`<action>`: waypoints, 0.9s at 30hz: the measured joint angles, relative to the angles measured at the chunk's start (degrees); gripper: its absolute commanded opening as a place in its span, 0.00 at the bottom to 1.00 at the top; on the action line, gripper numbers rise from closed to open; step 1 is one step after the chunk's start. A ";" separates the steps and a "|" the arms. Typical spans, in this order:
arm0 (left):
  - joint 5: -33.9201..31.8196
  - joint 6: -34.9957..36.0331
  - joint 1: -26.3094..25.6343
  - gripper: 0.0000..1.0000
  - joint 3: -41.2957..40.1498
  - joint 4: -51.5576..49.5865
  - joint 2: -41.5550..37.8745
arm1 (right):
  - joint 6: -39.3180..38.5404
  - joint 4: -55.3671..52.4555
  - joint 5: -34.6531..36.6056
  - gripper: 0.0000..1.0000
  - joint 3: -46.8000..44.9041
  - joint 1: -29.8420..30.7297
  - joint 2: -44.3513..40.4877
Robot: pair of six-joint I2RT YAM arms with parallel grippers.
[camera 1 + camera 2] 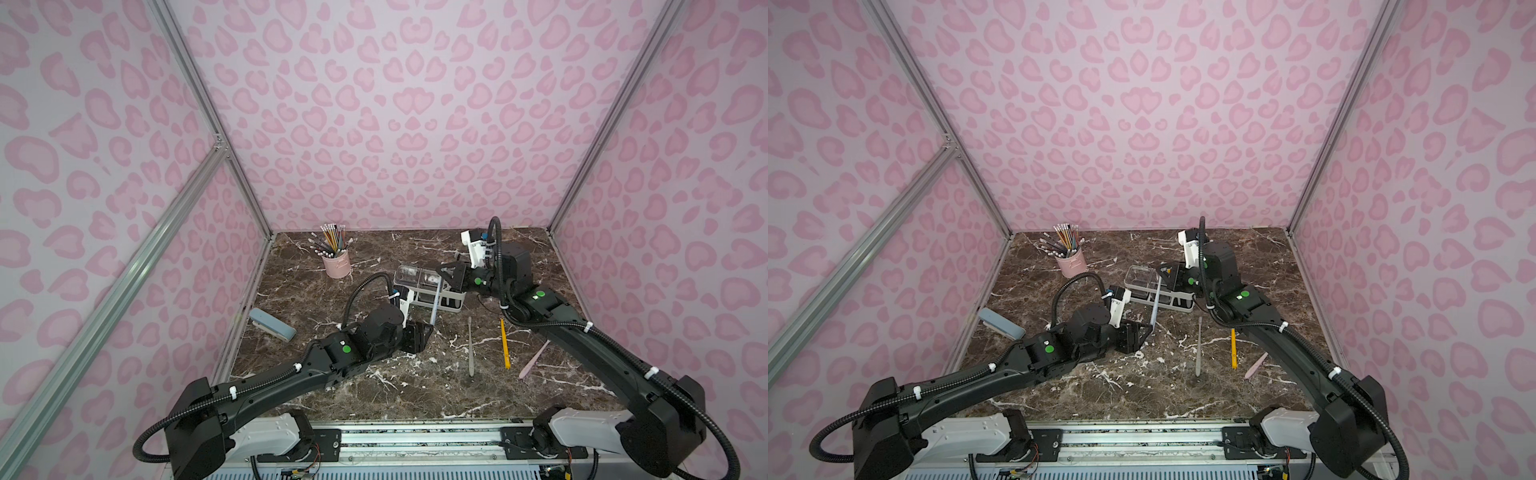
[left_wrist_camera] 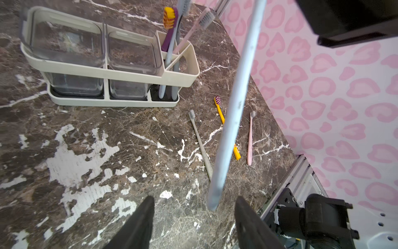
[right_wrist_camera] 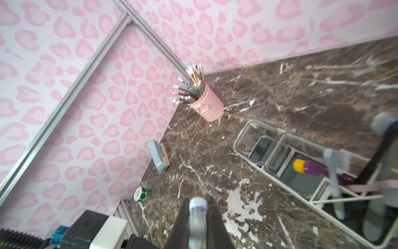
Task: Place the toothbrush into the toothbrush holder
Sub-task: Pick up the toothbrush from the center of the board.
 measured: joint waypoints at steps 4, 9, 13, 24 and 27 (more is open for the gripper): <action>-2.21 0.44 0.00 0.62 0.37 -1.25 -1.27 | -2.91 5.62 8.20 0.00 -5.99 0.00 -7.61; -3.78 0.83 0.04 0.62 0.52 -1.51 -1.70 | -6.21 11.91 18.53 0.00 -14.40 -0.07 -14.67; -4.59 0.83 0.04 0.62 0.57 -1.60 -1.70 | -9.49 17.90 24.44 0.00 -19.21 -0.07 -17.66; -5.35 0.81 0.04 0.61 0.31 -1.57 -1.20 | -15.76 25.79 34.91 0.00 -22.43 -0.02 -15.69; -5.35 0.79 0.04 0.61 0.02 -1.55 -1.09 | -16.50 26.73 36.20 0.00 -22.38 -0.07 -14.03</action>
